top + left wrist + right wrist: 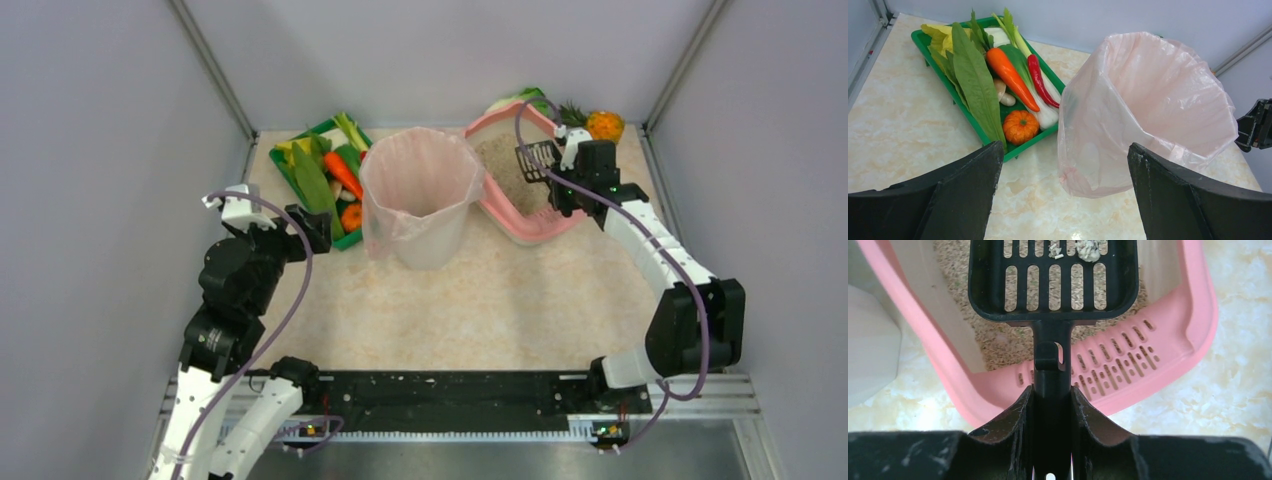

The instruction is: Clean the litter box

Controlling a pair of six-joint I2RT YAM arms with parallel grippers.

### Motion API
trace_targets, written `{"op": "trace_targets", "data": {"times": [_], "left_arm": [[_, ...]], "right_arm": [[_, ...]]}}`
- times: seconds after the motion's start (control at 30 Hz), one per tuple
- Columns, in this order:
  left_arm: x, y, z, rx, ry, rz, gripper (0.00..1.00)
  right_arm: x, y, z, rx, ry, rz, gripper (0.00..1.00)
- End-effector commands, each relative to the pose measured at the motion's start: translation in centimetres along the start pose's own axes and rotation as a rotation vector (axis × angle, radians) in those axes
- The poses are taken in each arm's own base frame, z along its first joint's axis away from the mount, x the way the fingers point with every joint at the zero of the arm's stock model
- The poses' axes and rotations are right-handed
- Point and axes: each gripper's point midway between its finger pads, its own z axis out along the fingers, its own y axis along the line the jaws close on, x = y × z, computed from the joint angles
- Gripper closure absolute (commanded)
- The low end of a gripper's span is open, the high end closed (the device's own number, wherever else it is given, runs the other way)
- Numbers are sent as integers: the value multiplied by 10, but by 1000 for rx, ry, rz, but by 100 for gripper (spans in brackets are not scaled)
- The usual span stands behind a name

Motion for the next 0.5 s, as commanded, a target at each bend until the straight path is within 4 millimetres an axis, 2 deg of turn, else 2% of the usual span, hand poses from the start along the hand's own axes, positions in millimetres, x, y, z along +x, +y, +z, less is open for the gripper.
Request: {"op": "trace_targets", "data": {"times": [0.0, 0.03, 0.23, 0.3, 0.4, 0.47], "left_arm": [[-3, 0, 0, -6, -17, -9, 1], [-3, 0, 1, -2, -18, -10, 1], [-4, 0, 2, -3, -19, -6, 1], [-5, 0, 2, -4, -22, -6, 1], [-6, 1, 2, -8, -25, -2, 1], [-6, 1, 1, -8, -27, 2, 1]], "right_arm": [[-29, 13, -12, -49, -99, -9, 100], [-30, 7, -12, 5, -97, -9, 100], [-22, 17, -6, -50, -54, -21, 100], [-21, 8, -4, 30, -36, -18, 100], [-17, 13, -1, 1, 4, -53, 100], [-18, 1, -4, 80, -3, -46, 100]]}}
